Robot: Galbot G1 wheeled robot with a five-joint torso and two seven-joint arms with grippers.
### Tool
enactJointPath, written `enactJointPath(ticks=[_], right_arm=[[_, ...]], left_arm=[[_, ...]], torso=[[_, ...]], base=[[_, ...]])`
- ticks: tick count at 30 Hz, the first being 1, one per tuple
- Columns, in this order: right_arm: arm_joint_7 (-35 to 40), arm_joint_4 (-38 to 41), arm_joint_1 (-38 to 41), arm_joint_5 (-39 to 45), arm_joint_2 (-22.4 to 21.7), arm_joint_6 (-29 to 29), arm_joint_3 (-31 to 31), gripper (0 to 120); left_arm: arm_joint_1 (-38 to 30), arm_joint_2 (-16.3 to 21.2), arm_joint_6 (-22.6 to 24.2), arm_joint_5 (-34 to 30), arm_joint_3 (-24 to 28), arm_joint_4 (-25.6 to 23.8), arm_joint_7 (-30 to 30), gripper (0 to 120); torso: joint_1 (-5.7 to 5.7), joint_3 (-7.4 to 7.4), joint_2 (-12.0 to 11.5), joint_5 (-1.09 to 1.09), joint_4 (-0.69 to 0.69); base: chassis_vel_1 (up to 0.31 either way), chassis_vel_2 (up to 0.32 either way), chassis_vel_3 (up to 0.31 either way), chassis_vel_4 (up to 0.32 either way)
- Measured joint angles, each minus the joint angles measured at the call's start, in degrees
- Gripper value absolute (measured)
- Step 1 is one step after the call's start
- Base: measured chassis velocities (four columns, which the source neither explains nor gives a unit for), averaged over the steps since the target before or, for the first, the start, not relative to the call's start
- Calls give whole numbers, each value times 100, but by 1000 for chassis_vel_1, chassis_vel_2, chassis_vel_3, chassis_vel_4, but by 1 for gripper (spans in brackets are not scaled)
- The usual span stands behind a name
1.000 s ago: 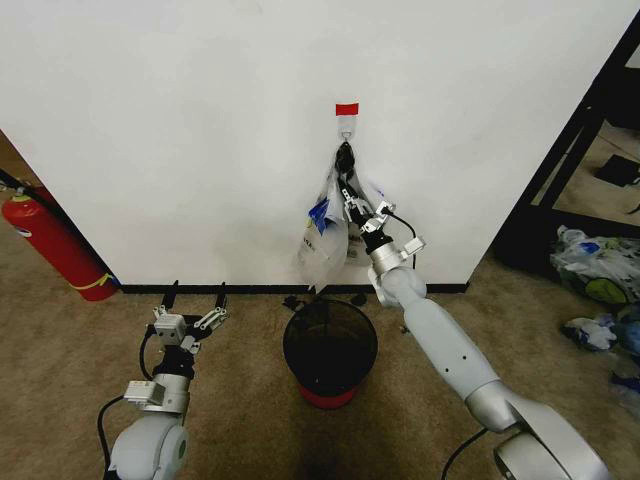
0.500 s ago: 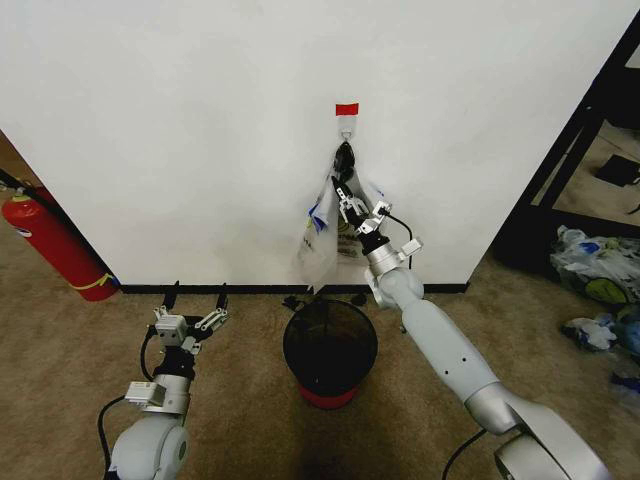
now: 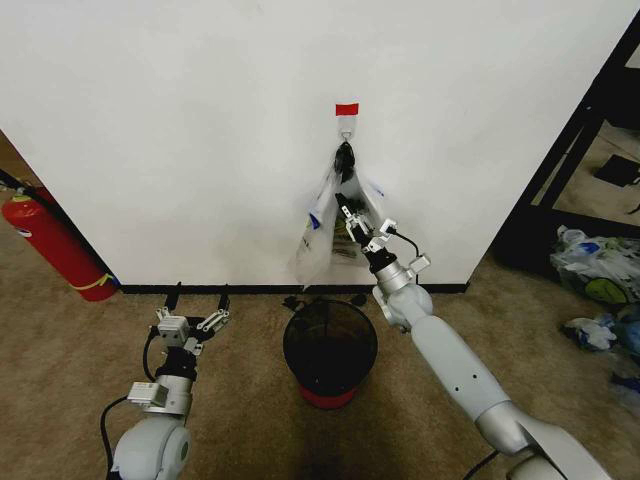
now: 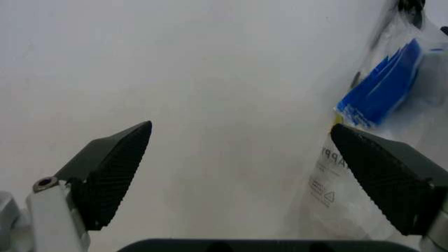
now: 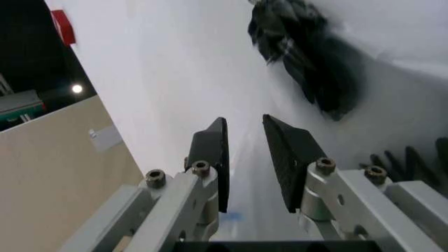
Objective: Pick up the garbage bag from the wall and place it over the trash bin.
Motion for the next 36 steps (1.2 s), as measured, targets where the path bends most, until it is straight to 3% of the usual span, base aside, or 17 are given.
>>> enactJointPath(ticks=[13,24,32,36], right_arm=[[821,52,-14,304,16,65,166,20],[814,-446,393,771,406,-713,115,20],[613,-891,631,795,640,-842,121,49],[563,-1055,744,723,776,-840,139,53]], left_arm=[[30,-9,-24,40,2,0,-21,100],[60,-27,-40,94,-13,5,-48,100],[41,-57,-70,126,-3,72,-55,100],[34,-64,-87,147,4,119,-60,100]], torso=[[0,0,0,0,0],[0,0,0,-1,0],[0,0,0,-1,0],[0,0,-1,-1,1]], base=[[0,0,0,0],[0,0,0,0],[0,0,0,0],[0,0,0,0]])
